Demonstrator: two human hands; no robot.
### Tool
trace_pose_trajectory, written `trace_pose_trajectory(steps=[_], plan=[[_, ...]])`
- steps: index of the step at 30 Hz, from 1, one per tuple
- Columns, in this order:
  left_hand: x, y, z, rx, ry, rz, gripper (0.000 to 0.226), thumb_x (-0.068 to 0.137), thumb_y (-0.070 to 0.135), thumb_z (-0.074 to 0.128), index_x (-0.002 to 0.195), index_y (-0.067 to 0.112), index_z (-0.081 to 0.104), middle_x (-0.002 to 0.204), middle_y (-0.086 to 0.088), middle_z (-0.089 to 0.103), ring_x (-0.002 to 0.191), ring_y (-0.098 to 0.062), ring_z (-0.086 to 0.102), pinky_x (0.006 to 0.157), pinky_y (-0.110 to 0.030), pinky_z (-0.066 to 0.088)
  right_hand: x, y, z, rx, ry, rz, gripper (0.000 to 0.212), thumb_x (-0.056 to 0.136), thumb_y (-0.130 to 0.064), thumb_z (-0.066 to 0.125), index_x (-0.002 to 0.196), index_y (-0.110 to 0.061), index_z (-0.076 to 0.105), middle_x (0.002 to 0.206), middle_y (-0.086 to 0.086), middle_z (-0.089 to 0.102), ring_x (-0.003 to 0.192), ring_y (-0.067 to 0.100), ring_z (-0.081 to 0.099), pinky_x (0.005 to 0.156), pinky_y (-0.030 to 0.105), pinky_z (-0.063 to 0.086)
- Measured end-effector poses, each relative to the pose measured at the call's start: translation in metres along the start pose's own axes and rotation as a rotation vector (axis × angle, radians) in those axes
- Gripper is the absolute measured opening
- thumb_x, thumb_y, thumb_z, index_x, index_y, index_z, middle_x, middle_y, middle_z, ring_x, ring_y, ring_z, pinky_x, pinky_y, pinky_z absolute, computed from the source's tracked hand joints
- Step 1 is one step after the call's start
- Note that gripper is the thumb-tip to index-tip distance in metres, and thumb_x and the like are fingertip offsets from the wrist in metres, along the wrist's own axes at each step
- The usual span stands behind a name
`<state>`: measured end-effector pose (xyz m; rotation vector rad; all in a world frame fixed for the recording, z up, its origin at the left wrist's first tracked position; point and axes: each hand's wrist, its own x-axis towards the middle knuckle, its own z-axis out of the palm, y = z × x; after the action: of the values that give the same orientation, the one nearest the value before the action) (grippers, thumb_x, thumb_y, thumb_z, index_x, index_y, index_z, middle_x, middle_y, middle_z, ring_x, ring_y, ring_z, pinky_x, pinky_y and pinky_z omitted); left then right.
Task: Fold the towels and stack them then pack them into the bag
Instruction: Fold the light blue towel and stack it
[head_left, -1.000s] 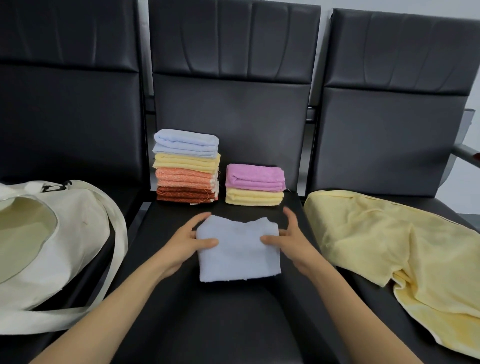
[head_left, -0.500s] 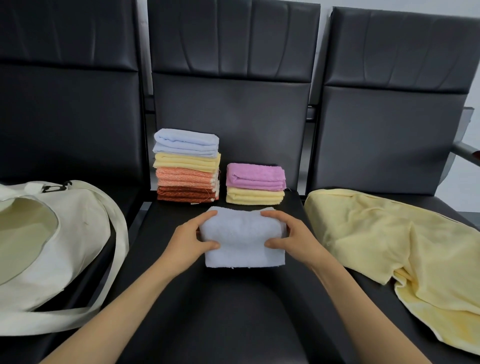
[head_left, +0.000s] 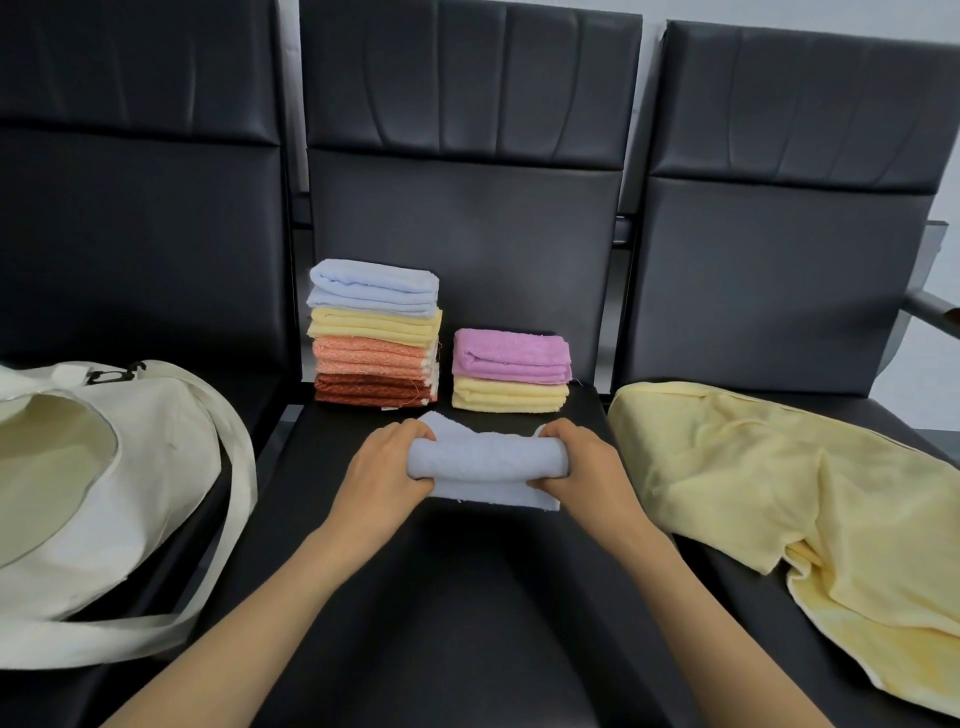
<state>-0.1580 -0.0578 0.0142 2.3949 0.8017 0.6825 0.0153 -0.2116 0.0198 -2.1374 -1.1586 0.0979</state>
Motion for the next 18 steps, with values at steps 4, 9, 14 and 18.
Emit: trace_pose_trajectory(steps=[4, 9, 14, 18], plan=[[0.002, -0.003, -0.003, 0.083, -0.008, 0.001, 0.031, 0.071, 0.011, 0.069, 0.099, 0.021, 0.061, 0.099, 0.005, 0.044, 0.096, -0.011, 0.04, 0.071, -0.025, 0.04, 0.0, 0.001, -0.001, -0.025, 0.002, -0.016, 0.031, 0.076, -0.021, 0.074, 0.104, -0.021, 0.061, 0.098, -0.002, 0.05, 0.091, 0.013, 0.05, 0.075, 0.022, 0.044], [0.003, -0.011, -0.019, -0.303, -0.198, -0.075, 0.031, 0.06, 0.025, 0.071, 0.089, 0.023, 0.06, 0.098, 0.007, 0.059, 0.089, -0.01, 0.057, 0.07, -0.029, 0.049, 0.0, 0.005, -0.017, 0.311, -0.126, 0.08, 0.032, 0.071, -0.017, 0.08, 0.089, -0.034, 0.06, 0.114, -0.007, 0.05, 0.109, 0.01, 0.046, 0.086, 0.02, 0.04], [0.005, -0.01, -0.023, -0.741, -0.198, -0.214, 0.048, 0.07, 0.034, 0.072, 0.112, 0.023, 0.052, 0.107, 0.002, 0.063, 0.096, -0.006, 0.063, 0.075, -0.025, 0.054, -0.002, 0.0, -0.023, 0.777, -0.292, 0.179, 0.033, 0.083, -0.018, 0.071, 0.115, -0.021, 0.061, 0.11, -0.005, 0.068, 0.105, 0.01, 0.064, 0.08, 0.023, 0.051], [0.004, -0.009, -0.015, -0.891, -0.218, -0.365, 0.04, 0.092, 0.024, 0.061, 0.124, 0.027, 0.036, 0.112, -0.005, 0.067, 0.095, -0.014, 0.068, 0.075, -0.029, 0.053, 0.002, 0.004, -0.015, 0.857, -0.274, 0.285, 0.034, 0.09, -0.027, 0.064, 0.124, -0.025, 0.057, 0.117, -0.007, 0.067, 0.108, 0.009, 0.064, 0.087, 0.026, 0.053]])
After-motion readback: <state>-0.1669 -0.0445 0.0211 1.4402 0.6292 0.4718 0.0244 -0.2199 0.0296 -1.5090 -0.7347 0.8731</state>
